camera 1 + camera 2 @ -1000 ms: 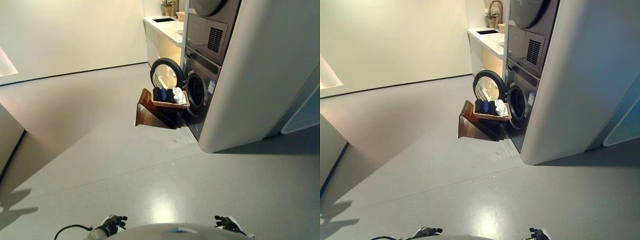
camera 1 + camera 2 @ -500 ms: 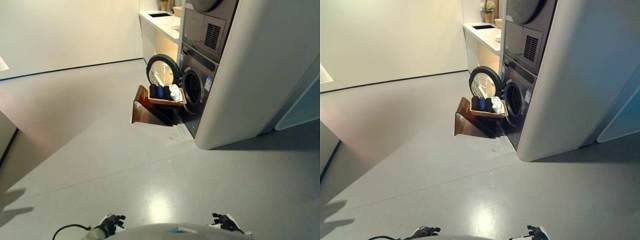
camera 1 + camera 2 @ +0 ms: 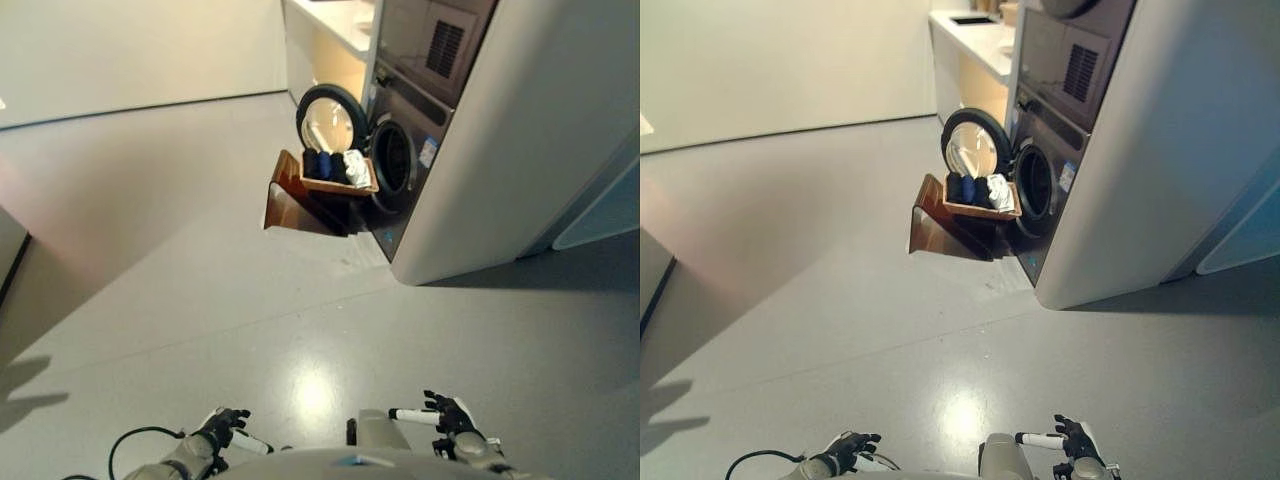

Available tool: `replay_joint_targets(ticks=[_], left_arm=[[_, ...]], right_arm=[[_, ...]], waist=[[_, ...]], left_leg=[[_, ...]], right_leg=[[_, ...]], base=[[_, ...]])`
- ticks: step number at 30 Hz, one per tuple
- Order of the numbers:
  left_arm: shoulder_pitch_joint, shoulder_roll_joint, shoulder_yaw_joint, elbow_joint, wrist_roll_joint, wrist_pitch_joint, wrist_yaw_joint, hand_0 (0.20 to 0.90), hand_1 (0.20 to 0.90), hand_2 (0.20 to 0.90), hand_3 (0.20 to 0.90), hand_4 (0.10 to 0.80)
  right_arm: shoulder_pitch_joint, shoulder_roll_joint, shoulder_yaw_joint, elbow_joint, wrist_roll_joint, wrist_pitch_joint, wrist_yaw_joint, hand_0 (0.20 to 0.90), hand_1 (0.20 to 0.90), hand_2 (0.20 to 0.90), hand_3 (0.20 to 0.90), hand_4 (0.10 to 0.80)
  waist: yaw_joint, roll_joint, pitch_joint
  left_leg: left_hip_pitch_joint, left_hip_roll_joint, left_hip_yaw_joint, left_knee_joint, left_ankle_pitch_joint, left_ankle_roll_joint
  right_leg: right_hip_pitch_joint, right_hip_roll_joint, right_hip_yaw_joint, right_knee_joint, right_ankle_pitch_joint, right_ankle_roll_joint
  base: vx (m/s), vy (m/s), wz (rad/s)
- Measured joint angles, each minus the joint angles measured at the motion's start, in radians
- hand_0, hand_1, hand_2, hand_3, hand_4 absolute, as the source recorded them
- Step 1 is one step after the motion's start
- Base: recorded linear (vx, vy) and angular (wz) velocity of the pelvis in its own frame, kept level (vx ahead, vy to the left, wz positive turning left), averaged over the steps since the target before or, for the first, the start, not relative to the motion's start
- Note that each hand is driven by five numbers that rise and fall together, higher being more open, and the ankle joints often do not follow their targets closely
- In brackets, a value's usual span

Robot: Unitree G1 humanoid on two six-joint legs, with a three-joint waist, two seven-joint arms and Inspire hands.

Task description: Pick up the clothes and place them into the washing machine

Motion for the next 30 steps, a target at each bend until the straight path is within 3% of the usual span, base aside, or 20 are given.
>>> replay_joint_targets(ticks=[1, 2, 4, 6, 7, 8, 10, 11, 12, 13, 14, 16, 17, 18, 21, 23, 25, 27, 28, 30], left_arm=[[0.005, -0.002, 0.005, 0.014, 0.000, 0.001, 0.000, 0.900, 0.900, 0.900, 0.900, 0.800], [0.011, 0.000, 0.005, 0.014, 0.000, -0.001, 0.001, 0.900, 0.900, 0.900, 0.900, 0.800], [0.020, -0.003, 0.010, 0.021, 0.000, 0.001, 0.005, 0.900, 0.900, 0.900, 0.900, 0.800], [0.030, -0.012, 0.009, 0.020, -0.002, -0.003, 0.006, 0.900, 0.900, 0.900, 0.900, 0.800], [0.055, -0.019, 0.008, 0.021, -0.006, -0.005, 0.007, 0.900, 0.900, 0.900, 0.900, 0.800], [0.073, -0.022, -0.002, 0.018, -0.012, -0.002, 0.004, 0.900, 0.900, 0.900, 0.900, 0.800], [0.070, -0.037, -0.010, 0.011, -0.026, -0.007, 0.003, 0.900, 0.900, 0.900, 0.900, 0.800], [0.068, -0.045, -0.005, -0.003, -0.037, -0.005, 0.004, 0.900, 0.900, 0.900, 0.900, 0.800], [0.054, -0.054, -0.001, -0.013, -0.044, -0.006, 0.005, 0.900, 0.900, 0.900, 0.900, 0.800], [0.048, -0.059, 0.009, -0.023, -0.054, -0.006, 0.004, 0.900, 0.900, 0.900, 0.900, 0.800], [0.043, -0.056, 0.019, -0.038, -0.060, -0.011, 0.008, 0.900, 0.900, 0.900, 0.900, 0.800], [0.018, -0.050, 0.019, -0.038, -0.064, -0.030, 0.015, 0.900, 0.900, 0.900, 0.900, 0.800], [-0.006, -0.047, 0.019, -0.044, -0.076, -0.045, 0.029, 0.900, 0.900, 0.900, 0.900, 0.800], [-0.002, -0.042, 0.032, -0.053, -0.085, -0.051, 0.031, 0.900, 0.900, 0.900, 0.900, 0.800], [-0.001, -0.042, 0.060, -0.049, -0.094, -0.056, 0.044, 0.900, 0.900, 0.900, 0.900, 0.800], [0.003, -0.040, 0.083, -0.042, -0.101, -0.048, 0.045, 0.900, 0.900, 0.900, 0.900, 0.800], [0.009, -0.030, 0.104, -0.036, -0.103, -0.045, 0.050, 0.900, 0.900, 0.900, 0.900, 0.800], [0.032, -0.019, 0.129, 0.012, -0.105, -0.036, 0.055, 0.900, 0.900, 0.900, 0.900, 0.800], [0.050, -0.018, 0.128, 0.006, -0.110, -0.037, 0.063, 0.900, 0.900, 0.900, 0.900, 0.800], [0.055, 0.004, 0.118, -0.003, -0.107, -0.031, 0.063, 0.900, 0.900, 0.900, 0.900, 0.800]], right_arm=[[-0.003, 0.000, -0.009, -0.005, 0.003, -0.002, -0.001, 0.900, 0.900, 0.900, 0.900, 0.800], [-0.003, 0.000, -0.013, -0.006, 0.009, -0.002, -0.003, 0.900, 0.900, 0.900, 0.900, 0.800], [0.008, 0.002, -0.037, 0.013, 0.021, 0.000, -0.003, 0.900, 0.900, 0.900, 0.900, 0.800], [0.042, -0.002, -0.035, 0.024, 0.020, 0.008, -0.001, 0.900, 0.900, 0.900, 0.900, 0.800], [0.075, -0.004, -0.034, 0.045, 0.019, 0.022, 0.000, 0.900, 0.900, 0.900, 0.900, 0.800], [0.112, -0.002, -0.034, 0.050, 0.018, 0.032, -0.001, 0.900, 0.900, 0.900, 0.900, 0.800], [0.148, -0.003, -0.020, 0.049, 0.018, 0.043, 0.000, 0.900, 0.900, 0.900, 0.900, 0.800], [0.138, -0.010, -0.003, 0.045, 0.013, 0.044, 0.002, 0.900, 0.900, 0.900, 0.900, 0.800], [0.132, -0.014, 0.018, 0.039, 0.012, 0.044, -0.002, 0.900, 0.900, 0.900, 0.900, 0.800], [0.133, -0.016, 0.043, 0.029, 0.014, 0.043, -0.003, 0.900, 0.900, 0.900, 0.900, 0.800], [0.107, -0.015, 0.070, 0.021, 0.014, 0.046, -0.002, 0.900, 0.900, 0.900, 0.900, 0.800], [0.086, -0.010, 0.102, -0.003, 0.019, 0.041, -0.005, 0.900, 0.900, 0.900, 0.900, 0.800], [0.065, -0.007, 0.105, 0.001, 0.026, 0.039, -0.006, 0.900, 0.900, 0.900, 0.900, 0.800], [0.031, -0.016, 0.122, -0.023, 0.041, 0.041, -0.006, 0.900, 0.900, 0.900, 0.900, 0.800], [0.003, -0.045, 0.134, -0.061, 0.046, 0.014, -0.008, 0.900, 0.900, 0.900, 0.900, 0.800], [-0.004, -0.055, 0.134, -0.057, 0.046, 0.000, -0.009, 0.900, 0.900, 0.900, 0.900, 0.800], [0.004, -0.049, 0.138, -0.035, 0.046, 0.000, -0.006, 0.900, 0.900, 0.900, 0.900, 0.800], [0.022, -0.035, 0.156, 0.015, 0.046, 0.000, -0.002, 0.900, 0.900, 0.900, 0.900, 0.800], [0.048, -0.030, 0.170, 0.032, 0.046, -0.001, -0.004, 0.900, 0.900, 0.900, 0.900, 0.800], [0.076, -0.004, 0.160, 0.058, 0.046, 0.005, 0.005, 0.900, 0.900, 0.900, 0.900, 0.800]], waist=[[-0.013, -0.002, 0.000], [-0.019, -0.002, 0.003], [-0.040, -0.002, -0.013], [-0.044, 0.010, -0.051], [-0.055, 0.032, -0.096], [-0.061, 0.047, -0.117], [-0.051, 0.041, -0.126], [-0.026, 0.035, -0.129], [-0.013, 0.028, -0.126], [0.001, 0.020, -0.124], [0.018, -0.003, -0.111], [0.024, -0.050, -0.104], [0.042, -0.070, -0.084], [0.061, -0.079, -0.068], [0.110, -0.035, -0.059], [0.135, 0.008, -0.045], [0.164, 0.021, -0.043], [0.187, 0.019, -0.050], [0.178, 0.013, -0.070], [0.170, -0.005, -0.081]], left_leg=[[0.009, -0.008, 0.002, -0.003, 0.000, -0.003], [0.027, -0.013, 0.000, -0.010, 0.000, -0.003], [0.067, -0.019, -0.009, -0.015, -0.032, -0.038], [0.084, 0.006, -0.029, -0.001, -0.072, -0.054], [0.108, 0.045, -0.038, 0.002, -0.099, -0.092], [0.126, 0.085, -0.052, 0.062, -0.140, -0.144], [0.044, 0.120, -0.038, 0.328, -0.186, -0.211], [-0.021, 0.131, -0.048, 0.498, -0.159, -0.237], [-0.126, 0.154, -0.061, 0.730, -0.080, -0.234], [-0.184, 0.147, -0.104, 0.866, 0.023, -0.252], [-0.213, 0.140, -0.125, 0.923, 0.048, -0.261], [-0.314, 0.129, -0.103, 0.970, 0.026, -0.237], [-0.330, 0.142, -0.053, 0.887, 0.008, -0.223], [-0.365, 0.147, -0.025, 0.789, 0.007, -0.232], [-0.335, 0.156, 0.003, 0.251, 0.042, -0.265], [-0.310, 0.161, -0.015, 0.023, 0.083, -0.280], [-0.306, 0.145, -0.034, -0.022, 0.095, -0.284], [-0.267, 0.123, -0.027, 0.082, 0.094, -0.242], [-0.241, 0.109, -0.038, 0.064, 0.148, -0.152], [-0.188, 0.104, -0.019, 0.025, 0.192, -0.117]], right_leg=[[0.005, -0.028, -0.025, -0.154, 0.063, 0.028], [0.007, -0.035, -0.028, -0.208, 0.085, 0.032], [0.003, -0.058, -0.004, -0.256, 0.128, 0.032], [-0.004, -0.032, 0.035, -0.186, 0.140, 0.012], [0.018, 0.005, 0.037, -0.132, 0.130, -0.006], [0.080, 0.040, 0.031, -0.138, 0.154, -0.066], [0.141, 0.066, 0.023, -0.158, 0.123, -0.107], [0.177, 0.087, 0.021, -0.172, 0.107, -0.124], [0.221, 0.108, 0.024, -0.198, 0.112, -0.155], [0.252, 0.122, 0.032, -0.214, 0.113, -0.166], [0.293, 0.122, 0.022, -0.221, 0.102, -0.186], [0.334, 0.114, 0.039, -0.238, 0.062, -0.216], [0.345, 0.101, 0.047, -0.231, 0.068, -0.206], [0.370, 0.103, 0.068, -0.242, 0.053, -0.204], [0.433, 0.142, 0.139, -0.302, 0.045, -0.201], [0.493, 0.169, 0.157, -0.344, 0.028, -0.211], [0.520, 0.173, 0.200, -0.344, -0.006, -0.203], [0.585, 0.152, 0.261, -0.340, -0.061, -0.158], [0.593, 0.151, 0.271, -0.305, -0.101, -0.145], [0.491, 0.155, 0.277, -0.047, -0.177, -0.100]], base=[[0.384, -0.160, 0.04], [0.556, -0.248, -0.09], [0.574, -0.310, 0.10], [0.419, -0.308, 0.42], [0.406, -0.363, 0.67], [0.405, -0.363, 0.72], [0.450, -0.404, 0.23], [0.565, -0.471, -0.32], [0.378, -0.276, -0.45], [0.362, -0.235, -0.52], [0.555, -0.183, -0.48], [0.466, -0.062, -0.22], [0.421, 0.044, -0.24], [0.601, 0.084, -0.48], [0.664, 0.126, -0.65], [0.570, 0.112, -0.55], [0.534, 0.163, -0.75], [0.471, 0.161, -1.04], [0.435, 0.158, -0.58], [0.359, 0.174, -0.46]])
